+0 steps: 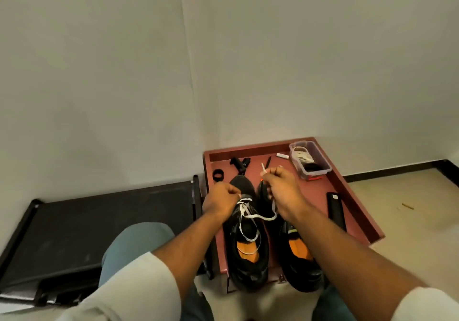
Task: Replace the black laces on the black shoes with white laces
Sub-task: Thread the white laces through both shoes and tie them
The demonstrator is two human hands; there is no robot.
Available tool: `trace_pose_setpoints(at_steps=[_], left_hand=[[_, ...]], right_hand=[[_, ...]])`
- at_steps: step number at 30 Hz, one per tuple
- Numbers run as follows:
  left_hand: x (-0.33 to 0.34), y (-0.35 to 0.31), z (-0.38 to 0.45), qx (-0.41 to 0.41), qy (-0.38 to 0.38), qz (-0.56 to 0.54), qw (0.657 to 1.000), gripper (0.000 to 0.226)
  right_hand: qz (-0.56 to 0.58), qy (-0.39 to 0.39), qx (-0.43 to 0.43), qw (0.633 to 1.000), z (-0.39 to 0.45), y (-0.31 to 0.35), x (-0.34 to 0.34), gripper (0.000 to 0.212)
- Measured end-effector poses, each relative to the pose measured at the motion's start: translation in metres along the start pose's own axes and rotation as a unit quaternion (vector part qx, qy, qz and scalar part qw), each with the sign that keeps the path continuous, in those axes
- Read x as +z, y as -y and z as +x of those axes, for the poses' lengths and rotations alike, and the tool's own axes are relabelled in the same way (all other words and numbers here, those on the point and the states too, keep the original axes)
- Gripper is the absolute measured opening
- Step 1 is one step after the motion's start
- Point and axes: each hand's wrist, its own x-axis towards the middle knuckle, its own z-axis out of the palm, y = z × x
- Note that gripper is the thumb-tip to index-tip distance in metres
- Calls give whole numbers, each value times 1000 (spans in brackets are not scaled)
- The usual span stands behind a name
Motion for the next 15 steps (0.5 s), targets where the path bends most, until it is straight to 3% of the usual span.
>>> trace_pose_setpoints(at_steps=[6,15], left_hand=[[22,2,36,93,52,190,976,15],[25,14,54,217,98,315,919,16]], right_hand=[[-178,0,3,984,19,-58,9,8],[-321,24,-41,946,23,-82,17,4]])
